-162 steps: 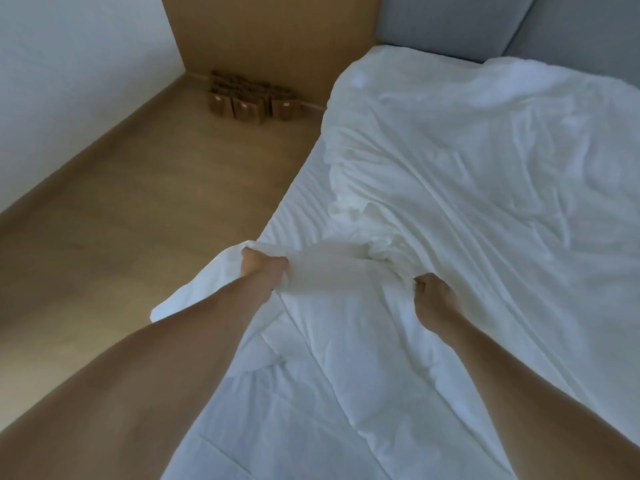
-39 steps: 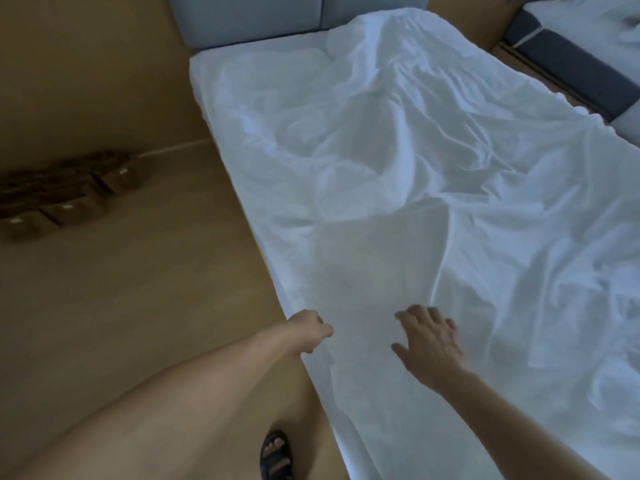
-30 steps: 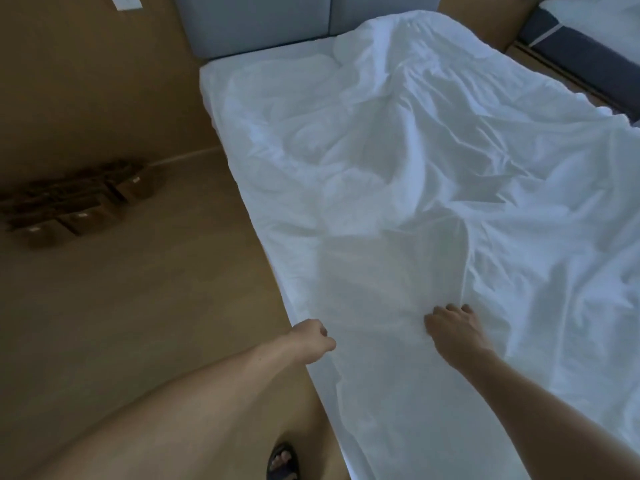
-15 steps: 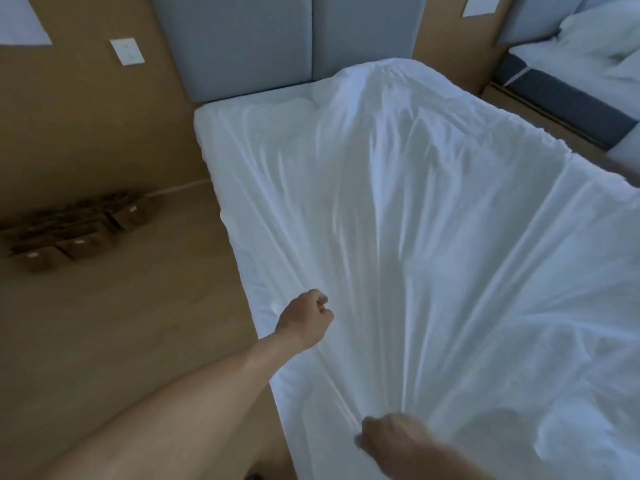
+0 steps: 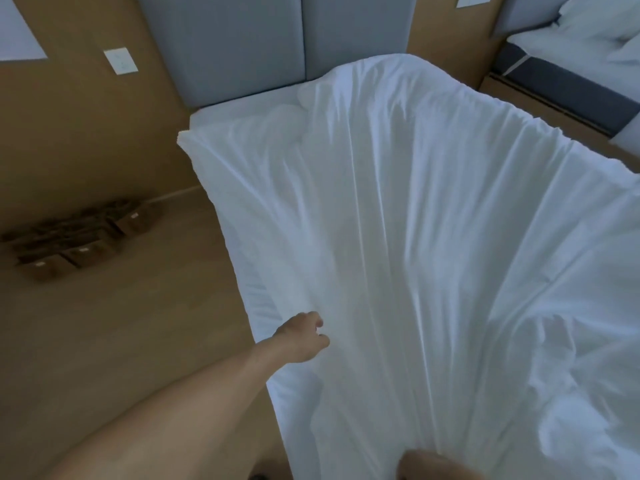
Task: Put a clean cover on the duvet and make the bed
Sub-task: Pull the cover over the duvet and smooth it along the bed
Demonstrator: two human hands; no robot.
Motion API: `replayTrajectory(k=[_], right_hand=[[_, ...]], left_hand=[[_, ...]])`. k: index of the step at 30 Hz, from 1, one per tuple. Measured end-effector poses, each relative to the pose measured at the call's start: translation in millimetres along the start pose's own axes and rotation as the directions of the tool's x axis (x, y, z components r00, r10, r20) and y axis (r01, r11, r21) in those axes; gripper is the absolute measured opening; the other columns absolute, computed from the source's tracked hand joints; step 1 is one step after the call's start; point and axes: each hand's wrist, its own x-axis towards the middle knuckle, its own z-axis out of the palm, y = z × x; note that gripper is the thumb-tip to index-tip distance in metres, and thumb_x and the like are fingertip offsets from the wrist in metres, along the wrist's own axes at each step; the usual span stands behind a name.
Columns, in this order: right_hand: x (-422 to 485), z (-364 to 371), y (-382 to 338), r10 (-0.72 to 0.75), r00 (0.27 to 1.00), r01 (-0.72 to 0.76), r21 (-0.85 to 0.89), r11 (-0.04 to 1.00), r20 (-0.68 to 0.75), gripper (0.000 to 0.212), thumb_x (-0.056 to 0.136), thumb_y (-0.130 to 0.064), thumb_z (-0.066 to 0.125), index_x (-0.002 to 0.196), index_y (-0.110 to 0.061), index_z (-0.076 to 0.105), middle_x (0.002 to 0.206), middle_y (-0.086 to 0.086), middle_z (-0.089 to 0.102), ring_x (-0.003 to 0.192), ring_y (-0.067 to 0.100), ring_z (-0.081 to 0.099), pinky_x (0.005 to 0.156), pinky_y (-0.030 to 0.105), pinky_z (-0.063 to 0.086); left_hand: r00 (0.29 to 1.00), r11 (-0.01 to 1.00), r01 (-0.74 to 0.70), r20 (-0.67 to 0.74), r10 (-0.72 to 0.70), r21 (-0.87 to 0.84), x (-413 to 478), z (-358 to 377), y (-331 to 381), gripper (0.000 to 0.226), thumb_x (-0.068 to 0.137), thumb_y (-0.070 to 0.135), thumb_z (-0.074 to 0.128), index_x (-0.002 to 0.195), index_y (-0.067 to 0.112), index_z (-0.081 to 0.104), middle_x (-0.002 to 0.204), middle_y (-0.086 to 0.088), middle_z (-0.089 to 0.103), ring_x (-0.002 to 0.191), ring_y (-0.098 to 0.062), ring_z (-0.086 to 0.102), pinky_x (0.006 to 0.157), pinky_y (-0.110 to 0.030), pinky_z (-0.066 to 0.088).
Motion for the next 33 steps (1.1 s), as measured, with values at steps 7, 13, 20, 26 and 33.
replayTrajectory(k=[7, 13, 20, 26, 33], right_hand=[[5.2, -70.7, -37.7, -0.045, 0.976, 0.052, 0.029, 0.998, -0.215, 0.049, 0.089, -0.058, 0.054, 0.124, -0.025, 0.065, 0.111, -0.003, 0.069, 0.108, 0.017, 0.062, 0.095, 0.027, 0.044], [24.9, -172.7, -137.2, -0.15, 0.853, 0.132, -0.072, 0.989, -0.5, 0.055, 0.096, -0.05, 0.053, 0.145, -0.025, 0.045, 0.145, 0.0, 0.048, 0.135, 0.022, 0.04, 0.109, 0.036, 0.036], [83.8, -279.3, -274.6, -0.19, 0.813, 0.075, -0.226, 0.971, -0.55, 0.064, 0.095, -0.05, 0.053, 0.152, -0.024, 0.036, 0.159, 0.001, 0.027, 0.148, 0.023, 0.018, 0.116, 0.044, 0.027], [131.9, -358.1, -372.9, -0.241, 0.786, 0.122, -0.239, 0.963, -0.57, 0.062, 0.095, -0.05, 0.053, 0.15, -0.025, 0.038, 0.158, 0.0, 0.029, 0.147, 0.022, 0.02, 0.116, 0.043, 0.028], [200.1, -461.8, -379.0, -0.15, 0.796, 0.077, -0.148, 0.986, -0.586, 0.061, 0.096, -0.051, 0.052, 0.15, -0.026, 0.038, 0.157, -0.002, 0.029, 0.147, 0.021, 0.019, 0.115, 0.04, 0.029]], left_hand=[[0.998, 0.999, -0.024, -0.066, 0.022, -0.041, 11.4, -60.5, -2.9, 0.056, 0.096, 0.036, 0.055, 0.146, 0.017, 0.04, 0.147, -0.005, 0.046, 0.128, -0.024, 0.049, 0.104, -0.035, 0.043], [0.994, 0.996, -0.043, -0.107, 0.034, -0.084, 21.5, -145.1, -48.4, 0.056, 0.097, 0.036, 0.054, 0.147, 0.016, 0.039, 0.15, -0.004, 0.042, 0.13, -0.025, 0.048, 0.107, -0.039, 0.043], [0.983, 0.997, -0.017, -0.182, 0.002, -0.079, 45.5, -292.1, -152.3, 0.06, 0.095, 0.038, 0.055, 0.149, 0.017, 0.039, 0.152, -0.005, 0.039, 0.135, -0.028, 0.044, 0.109, -0.04, 0.041], [0.966, 0.998, 0.035, -0.256, -0.046, -0.048, 64.2, -414.7, -218.1, 0.043, 0.096, 0.031, 0.054, 0.134, 0.01, 0.051, 0.137, -0.008, 0.05, 0.121, -0.027, 0.053, 0.099, -0.036, 0.044], [0.974, 0.998, -0.02, -0.224, 0.006, -0.06, 169.3, -512.8, -214.3, 0.061, 0.096, 0.037, 0.053, 0.15, 0.014, 0.036, 0.154, -0.006, 0.039, 0.138, -0.026, 0.042, 0.11, -0.038, 0.039]])
